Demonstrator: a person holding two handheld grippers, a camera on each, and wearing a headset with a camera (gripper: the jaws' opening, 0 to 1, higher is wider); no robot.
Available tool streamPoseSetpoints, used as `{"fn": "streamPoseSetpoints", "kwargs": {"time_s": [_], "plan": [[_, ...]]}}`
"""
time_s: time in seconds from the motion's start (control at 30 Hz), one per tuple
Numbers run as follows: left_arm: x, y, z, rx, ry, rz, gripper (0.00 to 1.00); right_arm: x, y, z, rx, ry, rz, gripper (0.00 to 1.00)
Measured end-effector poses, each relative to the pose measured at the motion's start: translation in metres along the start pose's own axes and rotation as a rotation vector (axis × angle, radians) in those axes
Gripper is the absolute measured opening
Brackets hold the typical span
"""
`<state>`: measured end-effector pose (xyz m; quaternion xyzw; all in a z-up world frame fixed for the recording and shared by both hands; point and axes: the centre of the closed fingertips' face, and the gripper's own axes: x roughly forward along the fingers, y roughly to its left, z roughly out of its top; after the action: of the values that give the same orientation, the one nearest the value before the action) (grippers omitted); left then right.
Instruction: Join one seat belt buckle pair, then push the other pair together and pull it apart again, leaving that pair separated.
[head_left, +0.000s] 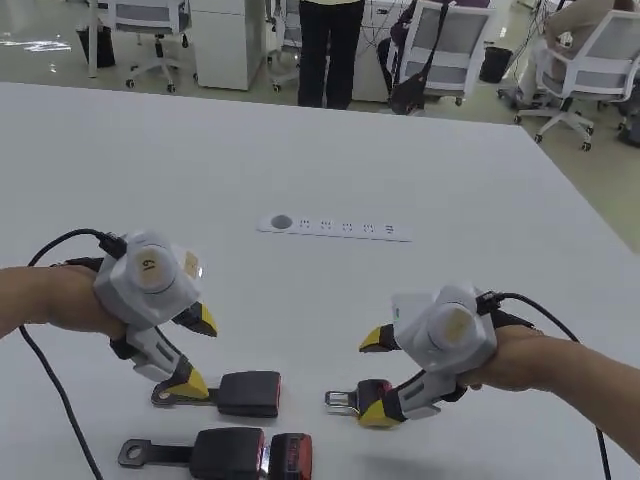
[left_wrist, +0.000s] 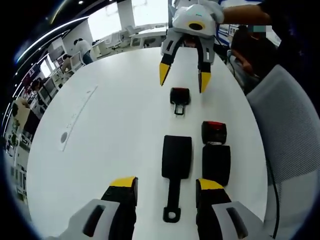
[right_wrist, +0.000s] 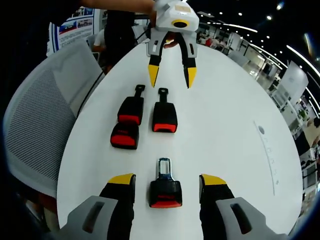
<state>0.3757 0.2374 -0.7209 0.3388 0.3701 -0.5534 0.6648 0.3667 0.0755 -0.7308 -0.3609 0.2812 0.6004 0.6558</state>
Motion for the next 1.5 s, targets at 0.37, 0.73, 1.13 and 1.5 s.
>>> {"fn": "streamPoseSetpoints", "kwargs": {"time_s": [0.37,0.73,1.13,1.5], "plan": [[0.023,-0.001,-0.005,0.048,0.058,-0.034,0.44,0.006,-0.001,-0.025,-0.005,0.069,0.031,0.44],[0.044,-0.006,-0.008,0.06,0.086,-0.071,0.39,0.012,0.001,-0.041,-0.023,0.115,0.048,0.37],[0.053,-0.013,-0.015,0.073,0.1,-0.104,0.32,0.017,0.002,-0.048,-0.002,0.116,0.05,0.31],[0.054,-0.013,-0.015,0.053,0.108,-0.104,0.31,0.016,0.003,-0.049,0.011,0.107,0.039,0.31]]}}
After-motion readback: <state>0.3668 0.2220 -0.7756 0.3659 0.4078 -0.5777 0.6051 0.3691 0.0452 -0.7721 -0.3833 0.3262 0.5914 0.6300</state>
